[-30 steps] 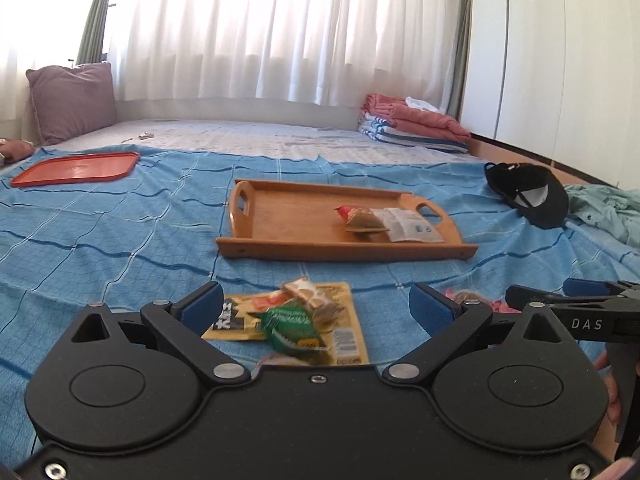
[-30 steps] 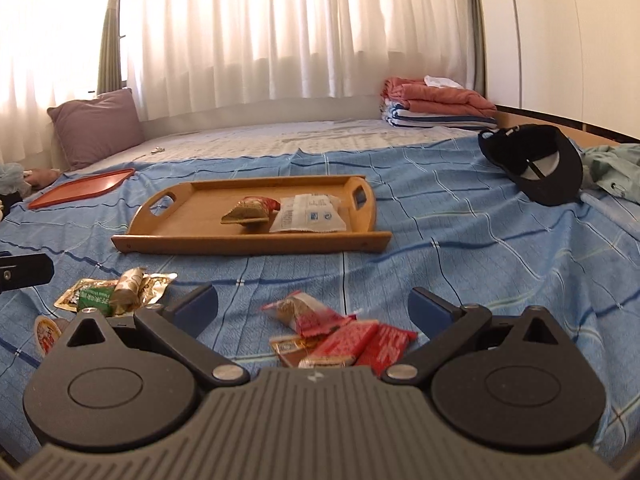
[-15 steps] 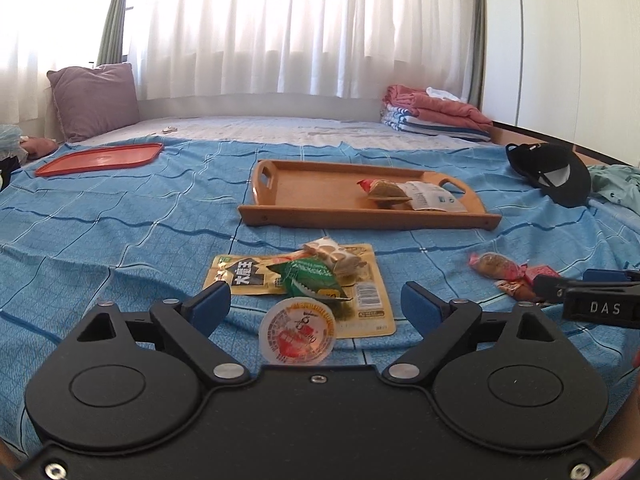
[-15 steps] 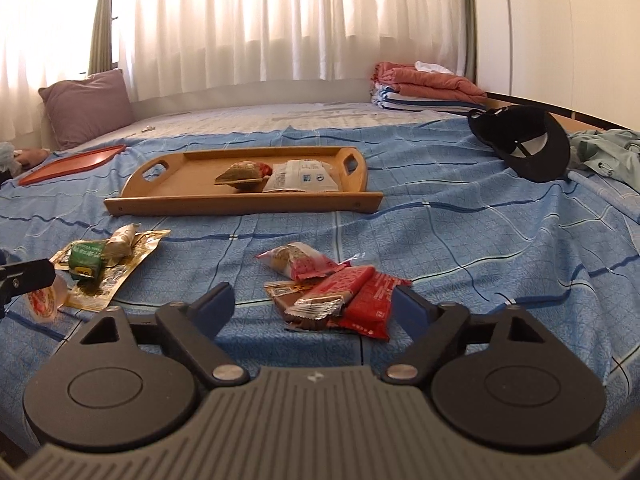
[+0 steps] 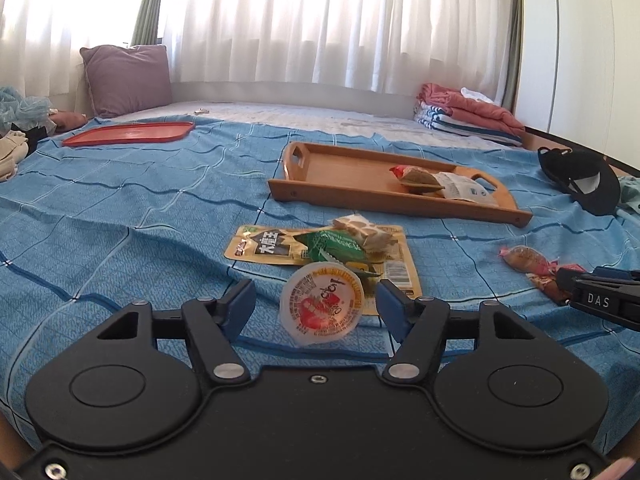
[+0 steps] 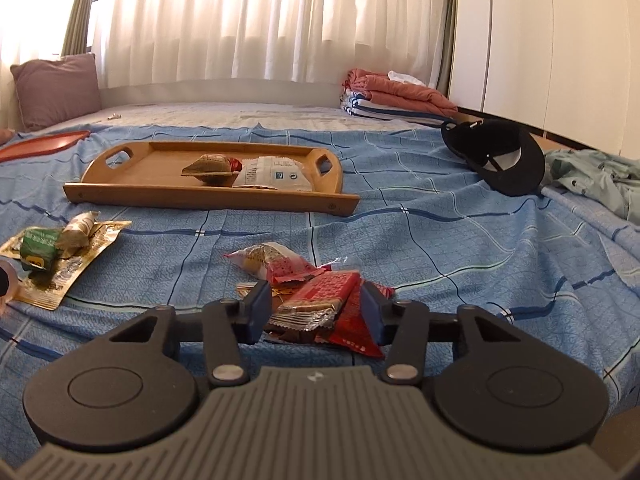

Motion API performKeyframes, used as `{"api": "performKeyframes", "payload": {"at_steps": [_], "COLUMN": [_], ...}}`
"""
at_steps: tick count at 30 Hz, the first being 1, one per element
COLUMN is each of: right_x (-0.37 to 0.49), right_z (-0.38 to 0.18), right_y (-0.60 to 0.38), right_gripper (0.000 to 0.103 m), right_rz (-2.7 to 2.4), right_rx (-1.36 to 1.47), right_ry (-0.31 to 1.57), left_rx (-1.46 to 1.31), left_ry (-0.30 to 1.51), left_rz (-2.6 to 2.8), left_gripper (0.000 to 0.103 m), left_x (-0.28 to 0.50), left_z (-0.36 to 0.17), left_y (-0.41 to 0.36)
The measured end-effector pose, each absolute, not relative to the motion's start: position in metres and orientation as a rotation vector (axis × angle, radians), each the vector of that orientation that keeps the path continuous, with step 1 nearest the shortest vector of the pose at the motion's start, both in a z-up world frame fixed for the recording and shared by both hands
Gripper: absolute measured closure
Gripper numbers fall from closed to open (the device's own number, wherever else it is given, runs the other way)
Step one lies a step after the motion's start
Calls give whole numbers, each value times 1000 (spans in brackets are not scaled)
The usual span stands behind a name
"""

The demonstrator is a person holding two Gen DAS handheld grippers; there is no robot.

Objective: Organize snacks
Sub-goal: 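Grasp the jelly cup with the left tool while the right tool grasps the red biscuit pack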

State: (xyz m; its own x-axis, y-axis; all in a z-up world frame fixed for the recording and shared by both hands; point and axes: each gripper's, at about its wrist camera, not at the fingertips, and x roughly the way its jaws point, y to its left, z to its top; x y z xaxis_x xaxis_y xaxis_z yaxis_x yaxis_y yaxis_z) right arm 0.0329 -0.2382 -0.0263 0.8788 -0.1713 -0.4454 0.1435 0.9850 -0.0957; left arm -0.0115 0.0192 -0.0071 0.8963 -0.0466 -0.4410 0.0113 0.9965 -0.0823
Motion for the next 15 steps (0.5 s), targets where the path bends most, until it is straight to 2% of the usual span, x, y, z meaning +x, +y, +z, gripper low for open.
{"api": "performKeyframes", "payload": {"at_steps": [10,12,15], "right_x": [50,53,53], "right_z": [-34,-35,-34], "right_y": [-234,-237,-244], "right_gripper": [52,54,64], "right_rz": [-173,-170,-178], "right_rx": [-151,-172,-180], "right_ry": [472,474,486], "left_rx": [-67,-62,-58], "left_ry": [494,493,491], "left_rz": [-54,-57,-64], "left_gripper": [53,56,58], "left_x": [3,5,7], "left_z": [-17,-16,-16], "left_y": [19,19,19]}}
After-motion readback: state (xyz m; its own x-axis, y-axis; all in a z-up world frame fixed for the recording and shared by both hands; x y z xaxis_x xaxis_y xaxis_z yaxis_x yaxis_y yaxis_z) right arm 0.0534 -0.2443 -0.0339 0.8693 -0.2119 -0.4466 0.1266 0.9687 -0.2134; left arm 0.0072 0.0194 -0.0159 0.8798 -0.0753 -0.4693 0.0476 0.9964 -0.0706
